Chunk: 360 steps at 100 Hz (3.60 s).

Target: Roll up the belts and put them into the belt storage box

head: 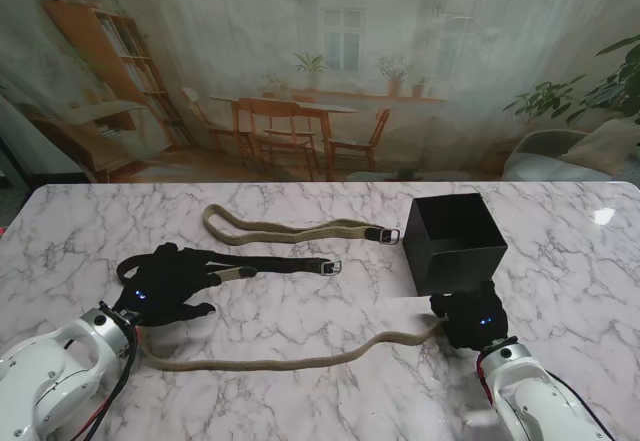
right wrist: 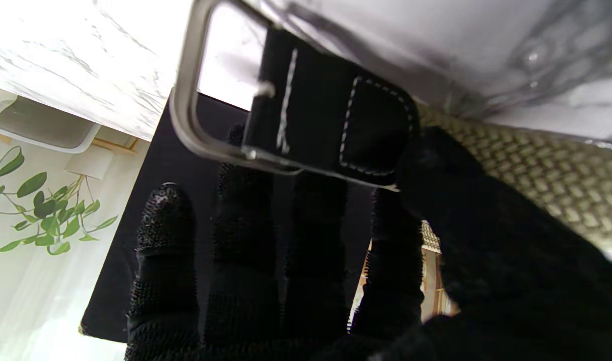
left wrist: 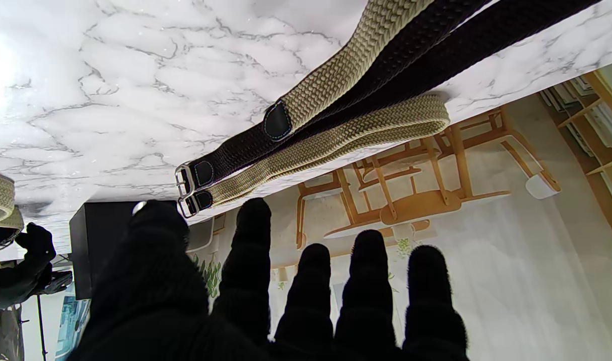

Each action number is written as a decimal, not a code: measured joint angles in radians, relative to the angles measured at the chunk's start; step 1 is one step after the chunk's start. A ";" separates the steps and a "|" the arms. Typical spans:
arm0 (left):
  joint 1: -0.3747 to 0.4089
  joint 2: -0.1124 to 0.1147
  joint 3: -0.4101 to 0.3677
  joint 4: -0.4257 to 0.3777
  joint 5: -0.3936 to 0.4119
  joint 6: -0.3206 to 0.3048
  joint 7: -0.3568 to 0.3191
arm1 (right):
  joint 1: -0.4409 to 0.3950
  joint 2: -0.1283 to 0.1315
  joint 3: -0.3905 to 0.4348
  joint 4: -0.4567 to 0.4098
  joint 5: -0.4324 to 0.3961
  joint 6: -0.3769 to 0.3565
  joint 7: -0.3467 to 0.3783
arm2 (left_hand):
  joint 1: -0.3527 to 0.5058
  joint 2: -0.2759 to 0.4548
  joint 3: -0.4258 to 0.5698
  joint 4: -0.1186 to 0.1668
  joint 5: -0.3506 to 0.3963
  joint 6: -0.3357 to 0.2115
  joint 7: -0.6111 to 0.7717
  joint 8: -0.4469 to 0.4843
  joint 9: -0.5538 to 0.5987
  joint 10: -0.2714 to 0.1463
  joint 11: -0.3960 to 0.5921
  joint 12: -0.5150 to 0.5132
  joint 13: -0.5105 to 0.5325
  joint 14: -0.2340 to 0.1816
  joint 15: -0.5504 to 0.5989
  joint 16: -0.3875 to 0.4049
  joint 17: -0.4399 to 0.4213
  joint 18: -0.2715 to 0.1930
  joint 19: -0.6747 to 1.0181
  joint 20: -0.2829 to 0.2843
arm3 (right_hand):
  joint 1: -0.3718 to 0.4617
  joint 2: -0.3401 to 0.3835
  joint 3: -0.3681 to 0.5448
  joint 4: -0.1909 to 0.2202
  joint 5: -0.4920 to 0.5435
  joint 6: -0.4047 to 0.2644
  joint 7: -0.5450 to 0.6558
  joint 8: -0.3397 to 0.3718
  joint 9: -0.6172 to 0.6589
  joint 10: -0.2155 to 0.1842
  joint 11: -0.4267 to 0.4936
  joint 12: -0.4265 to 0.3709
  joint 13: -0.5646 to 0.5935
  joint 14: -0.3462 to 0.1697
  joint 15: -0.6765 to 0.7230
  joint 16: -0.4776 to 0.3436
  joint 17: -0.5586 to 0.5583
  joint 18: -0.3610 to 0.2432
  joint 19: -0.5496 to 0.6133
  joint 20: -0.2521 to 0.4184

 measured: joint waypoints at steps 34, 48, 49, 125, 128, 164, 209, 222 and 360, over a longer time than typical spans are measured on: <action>-0.001 0.000 0.000 0.000 0.001 -0.006 0.000 | 0.009 -0.008 -0.018 0.030 0.049 0.007 -0.054 | 0.000 0.000 0.000 0.000 0.000 0.000 0.004 0.004 0.000 0.000 0.000 0.000 0.000 0.000 0.000 0.000 0.000 0.000 0.000 0.000 | -0.004 0.069 0.013 0.085 -0.301 0.116 -0.445 -0.328 0.155 0.000 0.073 -0.027 0.160 -0.049 0.202 0.145 0.181 -0.037 0.182 0.036; 0.000 0.000 0.000 0.000 0.001 -0.006 -0.001 | 0.015 -0.013 -0.030 0.041 0.078 0.009 -0.067 | 0.000 0.000 0.000 0.000 0.000 0.000 0.004 0.004 0.000 0.000 0.000 0.000 0.000 0.000 0.000 0.000 0.000 0.000 0.000 0.000 | 0.012 0.107 0.013 0.093 -0.364 0.064 -0.422 -0.360 0.203 0.012 0.062 -0.048 0.191 -0.033 0.374 0.169 0.283 -0.038 0.244 0.036; 0.000 0.000 0.000 0.000 0.001 -0.006 -0.001 | 0.016 -0.014 -0.030 0.041 0.083 0.008 -0.068 | 0.000 0.000 0.000 0.000 0.000 0.000 0.004 0.004 0.000 0.000 0.000 0.000 0.000 0.000 0.000 0.000 0.000 0.000 0.000 0.000 | 0.012 0.104 0.013 0.093 -0.365 0.050 -0.413 -0.360 0.213 0.014 0.061 -0.048 0.194 -0.029 0.398 0.169 0.297 -0.037 0.251 0.036; 0.002 0.001 0.012 0.000 -0.006 -0.001 -0.020 | -0.034 -0.044 0.015 -0.043 0.269 -0.109 0.069 | 0.001 0.000 0.000 0.000 0.000 0.001 0.005 0.005 0.000 0.000 0.000 0.000 0.000 0.000 0.000 0.000 0.000 0.000 0.000 0.000 | -0.132 0.277 -0.166 0.106 -0.171 0.381 -0.388 -0.320 0.107 0.127 -0.233 -0.185 0.189 0.045 0.335 0.092 0.273 0.029 0.271 0.017; 0.002 0.001 0.013 0.000 -0.006 -0.001 -0.021 | -0.036 -0.044 0.018 -0.044 0.258 -0.111 0.061 | 0.001 0.000 0.000 0.000 0.000 0.001 0.005 0.005 0.000 0.000 0.000 0.000 0.000 0.000 0.000 0.000 0.000 0.000 0.000 0.000 | -0.137 0.290 -0.177 0.116 -0.184 0.381 -0.407 -0.320 0.094 0.127 -0.225 -0.182 0.188 0.045 0.314 0.103 0.262 0.029 0.271 0.026; 0.001 0.000 0.014 0.000 -0.007 0.002 -0.025 | -0.066 -0.039 0.086 -0.061 0.124 -0.138 -0.018 | 0.001 0.000 0.000 0.000 0.000 0.001 0.006 0.005 0.000 0.000 0.000 0.000 0.000 0.000 0.000 0.000 0.000 0.000 0.000 0.000 | -0.138 0.313 -0.231 0.126 -0.244 0.355 -0.432 -0.320 0.048 0.113 -0.188 -0.171 0.174 0.043 0.312 0.140 0.215 0.010 0.279 0.056; -0.001 0.001 0.017 0.001 -0.006 0.002 -0.023 | -0.082 -0.014 0.086 -0.073 0.072 -0.108 0.023 | 0.001 0.000 0.000 0.000 0.000 0.001 0.006 0.005 0.000 0.000 0.000 0.000 0.000 0.000 0.000 0.000 0.000 0.000 0.000 0.000 | -0.240 0.272 -0.268 0.127 -0.192 0.355 -0.481 -0.306 -0.256 0.128 -0.213 -0.123 -0.073 0.004 0.289 0.195 0.138 -0.038 0.279 0.085; -0.003 0.001 0.019 0.002 -0.010 0.002 -0.024 | -0.058 -0.011 0.040 -0.060 0.089 -0.098 0.050 | 0.001 0.000 0.000 0.000 0.000 0.001 0.006 0.005 0.000 0.000 0.000 0.000 0.000 0.000 0.000 0.000 0.000 0.000 0.000 0.000 | -0.171 0.218 -0.187 0.127 -0.192 0.356 -0.485 -0.259 -0.221 0.117 -0.173 -0.098 -0.032 -0.012 0.326 0.201 0.182 -0.056 0.295 0.095; -0.009 0.000 0.033 0.008 -0.022 0.005 -0.048 | -0.079 -0.058 0.071 -0.175 0.508 -0.093 0.354 | 0.001 0.011 0.002 0.000 0.000 0.001 0.006 0.005 0.000 0.000 0.000 0.000 0.000 0.000 0.000 0.000 0.000 0.000 0.000 0.000 | -0.171 0.205 -0.109 0.117 0.027 0.507 -0.547 -0.142 -0.211 0.393 -0.428 -0.390 0.173 0.006 0.169 0.008 0.438 -0.036 0.267 -0.063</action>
